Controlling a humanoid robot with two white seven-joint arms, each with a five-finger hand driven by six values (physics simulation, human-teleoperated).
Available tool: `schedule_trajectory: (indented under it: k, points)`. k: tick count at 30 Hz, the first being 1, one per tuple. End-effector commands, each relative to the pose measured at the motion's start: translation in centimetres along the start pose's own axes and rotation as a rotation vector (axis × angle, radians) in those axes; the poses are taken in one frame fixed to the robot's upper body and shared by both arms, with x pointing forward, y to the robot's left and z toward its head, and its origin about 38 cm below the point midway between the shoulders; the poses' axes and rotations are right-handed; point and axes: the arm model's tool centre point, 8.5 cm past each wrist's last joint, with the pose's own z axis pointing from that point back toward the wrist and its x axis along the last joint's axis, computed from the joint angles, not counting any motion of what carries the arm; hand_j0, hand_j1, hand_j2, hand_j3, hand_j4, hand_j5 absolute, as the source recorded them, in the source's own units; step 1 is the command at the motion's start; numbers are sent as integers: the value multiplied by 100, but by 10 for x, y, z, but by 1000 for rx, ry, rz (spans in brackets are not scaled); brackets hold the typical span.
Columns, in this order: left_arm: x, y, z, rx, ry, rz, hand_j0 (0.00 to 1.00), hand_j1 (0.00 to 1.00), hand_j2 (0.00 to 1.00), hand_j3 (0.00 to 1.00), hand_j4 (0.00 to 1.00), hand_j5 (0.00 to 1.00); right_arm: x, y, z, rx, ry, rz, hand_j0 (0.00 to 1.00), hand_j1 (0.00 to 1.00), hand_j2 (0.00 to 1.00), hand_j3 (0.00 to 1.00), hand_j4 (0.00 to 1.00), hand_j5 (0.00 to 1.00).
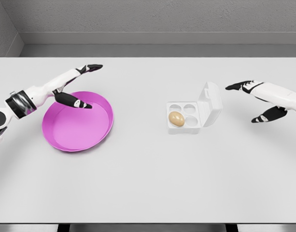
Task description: Pack egg into the box and close the box lid
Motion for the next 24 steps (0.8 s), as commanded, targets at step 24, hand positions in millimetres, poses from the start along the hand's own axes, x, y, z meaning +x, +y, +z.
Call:
schedule_trajectory:
  k: [24]
  points:
    - [-3, 11, 9, 21, 19, -8, 100, 100, 100, 100, 100, 100, 71, 16, -31, 42, -213, 71, 100, 100, 100, 100, 100, 100]
